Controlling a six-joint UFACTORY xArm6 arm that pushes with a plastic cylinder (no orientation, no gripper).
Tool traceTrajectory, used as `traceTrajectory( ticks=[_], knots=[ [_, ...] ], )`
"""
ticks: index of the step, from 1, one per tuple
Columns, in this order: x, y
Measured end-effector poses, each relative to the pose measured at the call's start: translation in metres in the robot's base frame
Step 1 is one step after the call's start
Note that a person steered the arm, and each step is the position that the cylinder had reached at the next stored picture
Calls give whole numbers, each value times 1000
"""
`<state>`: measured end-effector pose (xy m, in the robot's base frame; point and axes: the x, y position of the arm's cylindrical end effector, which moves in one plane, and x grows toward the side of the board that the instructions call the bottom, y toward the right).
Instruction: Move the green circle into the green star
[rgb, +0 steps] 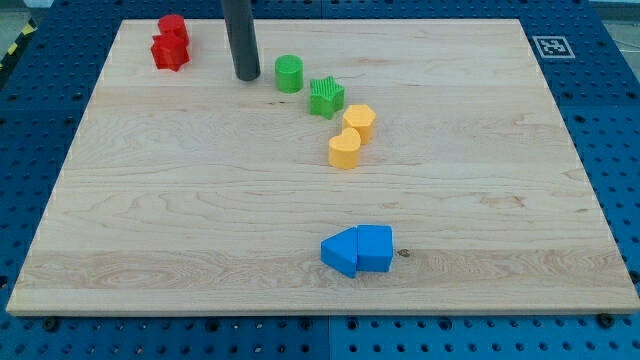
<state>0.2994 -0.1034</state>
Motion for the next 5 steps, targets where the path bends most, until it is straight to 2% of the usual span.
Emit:
traceTrajectory(
  ticks=[1, 2, 5],
  knots=[
    [-20, 7],
    [-21, 30],
    [4, 49]
  ],
)
